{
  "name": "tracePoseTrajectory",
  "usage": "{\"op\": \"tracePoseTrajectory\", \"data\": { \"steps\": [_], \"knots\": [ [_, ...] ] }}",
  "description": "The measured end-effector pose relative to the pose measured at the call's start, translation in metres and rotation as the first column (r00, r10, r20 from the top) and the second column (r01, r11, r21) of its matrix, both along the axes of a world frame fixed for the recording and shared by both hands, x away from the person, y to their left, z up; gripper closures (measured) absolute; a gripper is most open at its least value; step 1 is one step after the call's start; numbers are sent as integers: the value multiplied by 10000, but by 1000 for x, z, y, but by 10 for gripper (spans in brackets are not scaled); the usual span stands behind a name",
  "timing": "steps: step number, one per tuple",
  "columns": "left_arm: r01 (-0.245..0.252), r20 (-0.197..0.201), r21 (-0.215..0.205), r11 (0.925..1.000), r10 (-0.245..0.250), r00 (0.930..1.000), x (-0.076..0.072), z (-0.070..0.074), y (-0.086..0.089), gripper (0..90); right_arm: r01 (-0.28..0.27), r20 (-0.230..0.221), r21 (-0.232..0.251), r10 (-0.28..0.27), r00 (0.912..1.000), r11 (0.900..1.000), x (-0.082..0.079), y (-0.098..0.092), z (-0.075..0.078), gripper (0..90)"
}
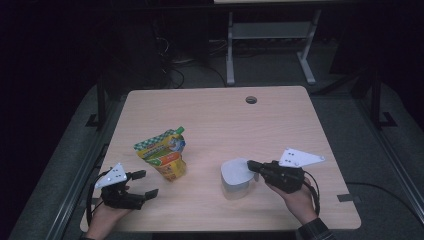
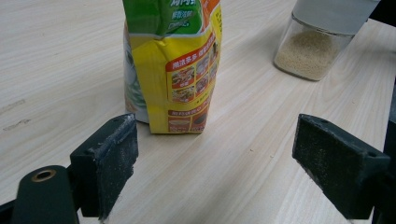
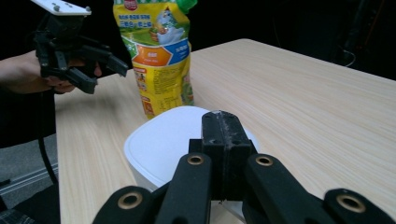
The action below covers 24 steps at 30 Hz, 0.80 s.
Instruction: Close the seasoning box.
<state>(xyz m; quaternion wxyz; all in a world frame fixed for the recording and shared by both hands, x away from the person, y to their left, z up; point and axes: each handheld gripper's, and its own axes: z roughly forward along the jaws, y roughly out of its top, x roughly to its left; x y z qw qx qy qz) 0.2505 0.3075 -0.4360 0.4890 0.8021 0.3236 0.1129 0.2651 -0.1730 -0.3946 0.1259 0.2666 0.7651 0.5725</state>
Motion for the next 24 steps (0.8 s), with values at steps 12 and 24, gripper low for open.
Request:
{"op": "tracePoseTrajectory", "data": {
  "steps": [12, 24],
  "knots": [
    [-168, -9, 67, 9998, 169, 9999, -5, 0, 4, 142, 1142, 203, -103, -1140, 9933, 9934, 5, -23, 1, 710],
    [-153, 14, 38, 9999, 153, 9999, -5, -1, 6, 142, 2560, 20, -640, -2564, 9666, 9645, 8, -48, -13, 410]
  ]
}}
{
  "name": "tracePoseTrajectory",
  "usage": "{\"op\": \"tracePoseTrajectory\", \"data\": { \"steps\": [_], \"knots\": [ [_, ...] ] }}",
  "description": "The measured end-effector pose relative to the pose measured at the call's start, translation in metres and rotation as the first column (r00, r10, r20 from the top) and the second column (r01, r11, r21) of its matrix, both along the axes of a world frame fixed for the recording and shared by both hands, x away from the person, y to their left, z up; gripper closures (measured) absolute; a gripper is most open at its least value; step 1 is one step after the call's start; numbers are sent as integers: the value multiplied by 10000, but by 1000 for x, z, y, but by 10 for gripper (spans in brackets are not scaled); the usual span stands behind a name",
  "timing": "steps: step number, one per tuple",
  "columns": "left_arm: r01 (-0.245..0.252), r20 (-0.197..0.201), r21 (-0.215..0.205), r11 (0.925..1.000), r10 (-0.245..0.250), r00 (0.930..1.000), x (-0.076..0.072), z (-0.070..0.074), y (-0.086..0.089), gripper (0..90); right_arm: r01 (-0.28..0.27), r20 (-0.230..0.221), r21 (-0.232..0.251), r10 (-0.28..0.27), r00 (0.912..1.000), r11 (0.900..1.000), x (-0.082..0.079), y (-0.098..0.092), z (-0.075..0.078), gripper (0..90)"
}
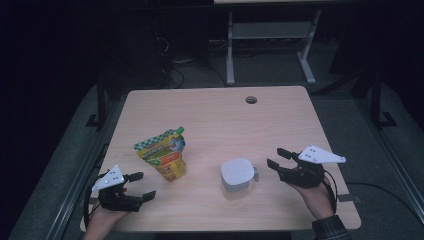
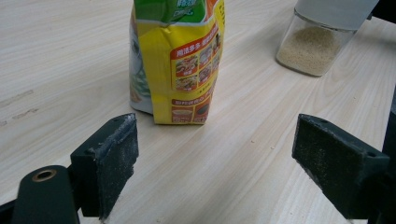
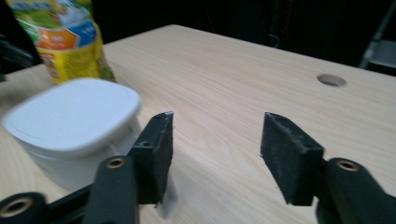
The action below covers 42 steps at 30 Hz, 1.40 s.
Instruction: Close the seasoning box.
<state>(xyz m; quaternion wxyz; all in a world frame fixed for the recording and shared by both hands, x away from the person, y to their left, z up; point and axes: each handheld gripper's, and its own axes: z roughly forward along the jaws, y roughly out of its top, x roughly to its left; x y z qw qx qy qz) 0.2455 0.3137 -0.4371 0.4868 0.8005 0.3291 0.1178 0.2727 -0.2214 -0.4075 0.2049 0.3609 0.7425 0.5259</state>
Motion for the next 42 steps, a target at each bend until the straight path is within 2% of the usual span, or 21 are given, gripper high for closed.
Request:
{"op": "tracePoseTrajectory", "data": {
  "steps": [11, 18, 21, 22, 27, 33, 42],
  "knots": [
    [43, 15, 54, 10000, -43, 10000, 1, -2, 1, 141, 490, -606, -703, -533, 9967, 9963, -5, -14, -21, 290],
    [33, -5, 122, 9999, -33, 10000, 2, -4, 0, 141, 646, -864, -772, -712, 9937, 9949, -11, -21, -33, 226],
    [30, -12, 137, 9999, -30, 10000, 2, -5, 0, 141, 827, -819, -835, -896, 9926, 9931, -13, -21, -38, 209],
    [35, -23, 205, 9998, -34, 10000, 2, -5, 0, 141, 889, -684, -1024, -962, 9930, 9908, -14, -20, -43, 177],
    [-20, -43, 209, 9998, 21, 10000, 3, -7, 1, 140, 910, -574, -1106, -978, 9935, 9897, -19, -19, -49, 164],
    [-13, -122, 315, 9995, 17, 9999, 4, -10, 0, 140, 1086, -728, -1031, -1164, 9905, 9887, -25, -20, -57, 139],
    [48, -330, 837, 9965, -21, 9995, 6, -15, -4, 139, 1275, -876, -1267, -1391, 9864, 9837, -22, -24, -67, 137]
  ]
}}
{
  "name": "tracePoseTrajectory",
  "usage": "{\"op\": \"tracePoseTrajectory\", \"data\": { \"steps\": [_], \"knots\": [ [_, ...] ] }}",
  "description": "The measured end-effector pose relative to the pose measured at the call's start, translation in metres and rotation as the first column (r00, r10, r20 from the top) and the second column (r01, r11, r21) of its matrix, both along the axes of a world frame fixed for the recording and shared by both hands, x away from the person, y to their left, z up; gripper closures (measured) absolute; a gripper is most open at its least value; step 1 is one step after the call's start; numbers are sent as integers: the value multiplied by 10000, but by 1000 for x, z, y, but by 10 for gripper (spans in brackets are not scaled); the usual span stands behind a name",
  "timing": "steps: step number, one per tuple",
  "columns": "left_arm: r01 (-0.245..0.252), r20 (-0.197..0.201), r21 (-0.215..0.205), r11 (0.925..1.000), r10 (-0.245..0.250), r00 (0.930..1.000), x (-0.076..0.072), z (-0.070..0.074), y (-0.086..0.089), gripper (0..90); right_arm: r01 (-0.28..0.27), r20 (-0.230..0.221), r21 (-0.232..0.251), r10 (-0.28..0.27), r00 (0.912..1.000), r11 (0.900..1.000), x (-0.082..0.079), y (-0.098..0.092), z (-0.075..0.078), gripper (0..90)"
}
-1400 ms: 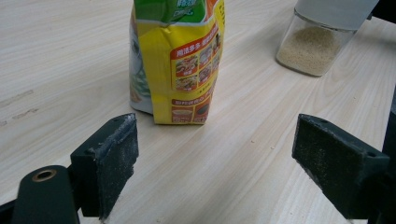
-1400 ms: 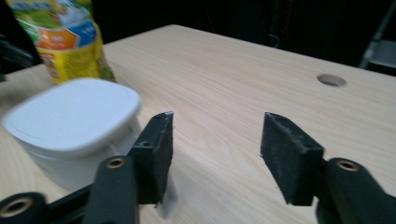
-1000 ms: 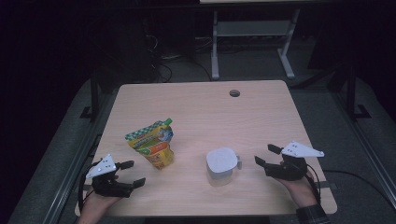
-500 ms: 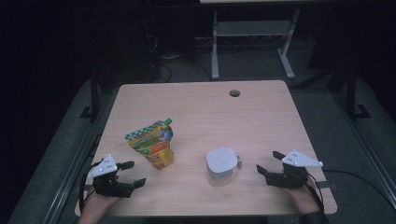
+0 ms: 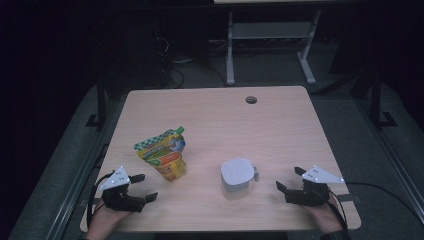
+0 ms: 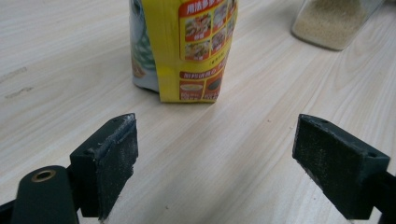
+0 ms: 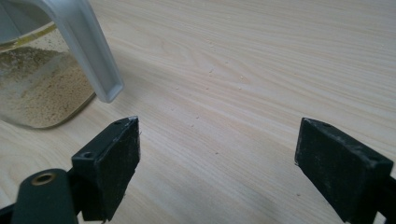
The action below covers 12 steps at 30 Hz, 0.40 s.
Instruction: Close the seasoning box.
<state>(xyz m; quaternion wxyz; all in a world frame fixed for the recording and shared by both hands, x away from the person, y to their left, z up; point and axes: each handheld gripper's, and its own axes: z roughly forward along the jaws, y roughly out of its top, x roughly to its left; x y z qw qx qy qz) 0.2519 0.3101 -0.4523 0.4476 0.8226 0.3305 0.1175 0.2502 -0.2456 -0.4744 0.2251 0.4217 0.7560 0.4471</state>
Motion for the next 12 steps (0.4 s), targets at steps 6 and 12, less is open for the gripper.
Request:
{"op": "tracePoseTrajectory", "data": {
  "steps": [6, 12],
  "knots": [
    [7, -34, 102, 9999, -7, 10000, 1, -1, -1, 139, 26, 66, 13, -26, 10000, 10000, 0, 0, 1, 138],
    [1, -19, 140, 9999, 0, 10000, 1, -1, -1, 139, 6, 132, 32, -7, 9999, 10000, -1, 1, 2, 138]
  ]
}}
